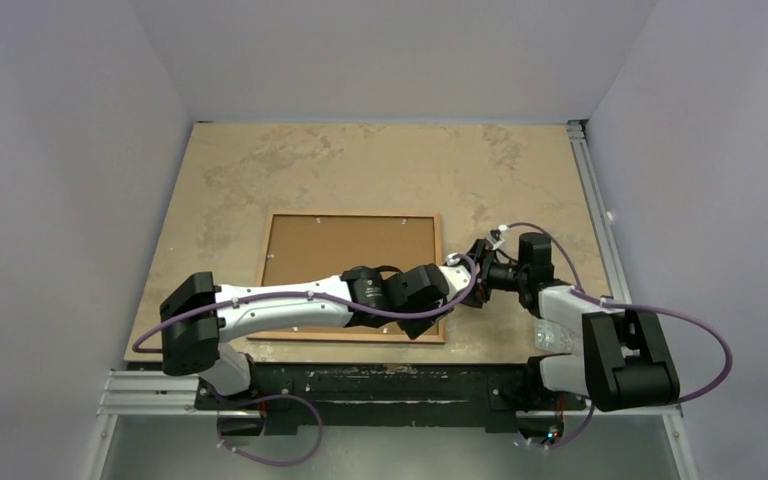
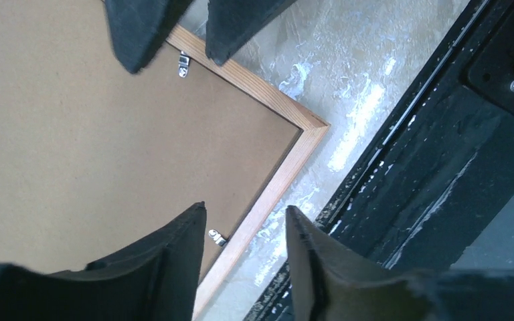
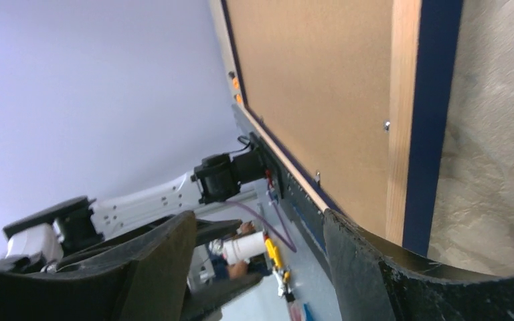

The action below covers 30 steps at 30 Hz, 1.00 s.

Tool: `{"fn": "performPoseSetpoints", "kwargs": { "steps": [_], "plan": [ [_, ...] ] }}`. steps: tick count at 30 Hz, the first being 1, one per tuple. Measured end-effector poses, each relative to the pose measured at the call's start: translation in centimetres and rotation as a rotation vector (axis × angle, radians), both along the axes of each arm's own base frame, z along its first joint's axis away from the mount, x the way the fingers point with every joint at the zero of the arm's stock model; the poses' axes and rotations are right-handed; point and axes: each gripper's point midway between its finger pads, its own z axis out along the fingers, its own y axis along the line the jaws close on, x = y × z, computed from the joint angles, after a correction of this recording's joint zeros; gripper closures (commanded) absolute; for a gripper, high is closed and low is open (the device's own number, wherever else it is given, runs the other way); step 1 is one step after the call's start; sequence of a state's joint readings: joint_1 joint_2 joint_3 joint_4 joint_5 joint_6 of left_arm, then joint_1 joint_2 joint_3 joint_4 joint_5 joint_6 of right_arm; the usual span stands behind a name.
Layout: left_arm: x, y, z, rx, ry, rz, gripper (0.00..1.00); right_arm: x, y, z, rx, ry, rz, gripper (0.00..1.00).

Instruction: Put the photo into the frame

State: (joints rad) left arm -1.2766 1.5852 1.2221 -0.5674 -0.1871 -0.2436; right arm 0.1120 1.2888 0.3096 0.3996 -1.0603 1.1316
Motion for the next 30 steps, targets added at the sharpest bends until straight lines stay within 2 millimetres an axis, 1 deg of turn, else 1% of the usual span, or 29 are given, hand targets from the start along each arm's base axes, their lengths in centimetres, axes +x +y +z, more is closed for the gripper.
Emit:
{"fn": "performPoseSetpoints", "kwargs": {
  "steps": [2, 5, 7, 10, 12, 13, 16, 18, 19, 24, 25, 30],
  "plan": [
    [0.0, 0.1, -0.1, 0.006, -0.001, -0.005, 0.44, 0.3, -0.2, -0.5, -0.055, -0.002, -0.002, 0.31],
    [-0.2, 0.3, -0.5, 0.019, 0.003, -0.025, 0.44, 0.8, -0.6, -0.7, -0.126, -0.029, -0.006, 0.30],
    [-0.5, 0.3, -1.3, 0.031, 0.014, -0.042, 0.44, 0.9, -0.9, -1.1, -0.163, -0.039, -0.004, 0.30],
    [-0.7, 0.3, -3.3, 0.071, 0.033, -0.065, 0.46, 0.4, -1.2, -2.2, -0.202, -0.017, 0.000, 0.30],
    [-0.8, 0.2, -5.2, 0.109, 0.051, -0.076, 0.49, 0.2, -1.4, -2.9, -0.225, 0.000, 0.001, 0.30],
    [-1.0, 0.1, -6.4, 0.134, 0.065, -0.083, 0.50, 0.1, -1.5, -3.2, -0.234, 0.007, 0.002, 0.30],
    [-1.2, 0.1, -8.5, 0.175, 0.091, -0.097, 0.55, -0.2, -1.8, -3.9, -0.270, 0.015, 0.003, 0.29],
    [-1.3, 0.1, -9.3, 0.184, 0.095, -0.104, 0.58, -0.4, -2.1, -4.5, -0.298, 0.021, 0.004, 0.29],
    [-1.3, 0.0, -9.2, 0.179, 0.094, -0.106, 0.63, -0.5, -2.2, -4.7, -0.308, 0.024, 0.003, 0.29],
    [-1.6, -0.6, -9.2, 0.164, 0.097, -0.130, 0.97, -0.8, -2.5, -5.8, -0.338, 0.049, 0.012, 0.29],
    [-1.6, -0.6, -9.2, 0.167, 0.092, -0.143, 1.00, -0.8, -2.5, -6.0, -0.339, 0.055, 0.014, 0.29],
    [-1.4, -0.9, -9.1, 0.162, 0.070, -0.175, 1.00, -1.2, -2.3, -6.8, -0.320, 0.083, 0.033, 0.29]
  ]
}}
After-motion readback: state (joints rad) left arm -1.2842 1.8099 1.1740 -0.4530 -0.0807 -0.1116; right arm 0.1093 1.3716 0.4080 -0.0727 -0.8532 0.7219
